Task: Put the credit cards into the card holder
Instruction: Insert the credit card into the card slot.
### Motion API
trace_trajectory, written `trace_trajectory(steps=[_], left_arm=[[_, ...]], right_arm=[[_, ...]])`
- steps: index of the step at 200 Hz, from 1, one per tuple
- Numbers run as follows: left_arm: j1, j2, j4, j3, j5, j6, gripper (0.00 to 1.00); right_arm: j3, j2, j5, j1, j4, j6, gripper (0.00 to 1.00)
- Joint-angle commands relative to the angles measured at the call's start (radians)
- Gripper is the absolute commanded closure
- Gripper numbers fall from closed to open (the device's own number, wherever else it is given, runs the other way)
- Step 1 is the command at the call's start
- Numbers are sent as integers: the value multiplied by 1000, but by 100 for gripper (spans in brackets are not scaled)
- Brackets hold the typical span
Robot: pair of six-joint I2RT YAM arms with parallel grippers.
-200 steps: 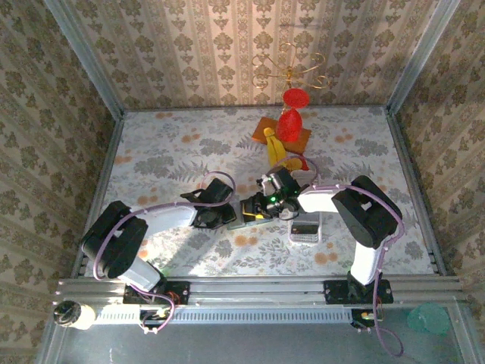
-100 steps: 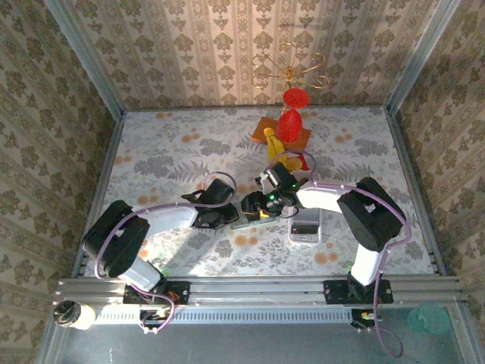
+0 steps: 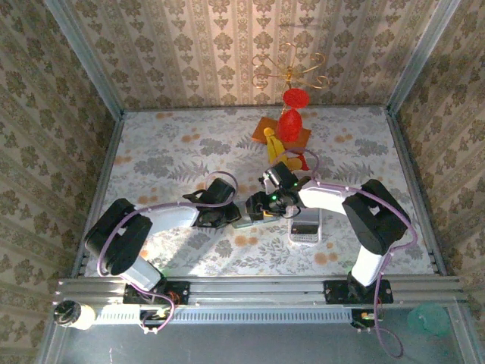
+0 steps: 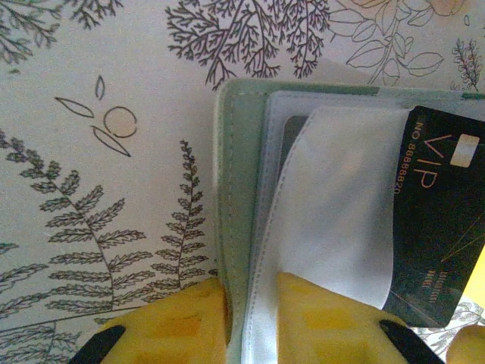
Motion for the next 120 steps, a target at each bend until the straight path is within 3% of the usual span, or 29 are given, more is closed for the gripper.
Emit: trace_trajectory(steps=[1, 28, 68, 88, 120], left_arm=[[-13, 65, -119, -43, -6, -10, 81], [-13, 63, -117, -45, -5, -10, 81], [-13, 64, -114, -44, -3, -10, 82], [-14, 63, -114, -43, -2, -10, 82], [-14, 66, -114, -42, 0, -9, 82]], right_arm=[[23, -28, 37, 1, -55, -14, 33], [24, -38, 55, 1, -56, -14, 37], [33, -22, 67, 1, -75, -24, 60], [33, -14, 66, 0, -82, -32, 68], [26, -21, 40, -2, -93, -39, 73]])
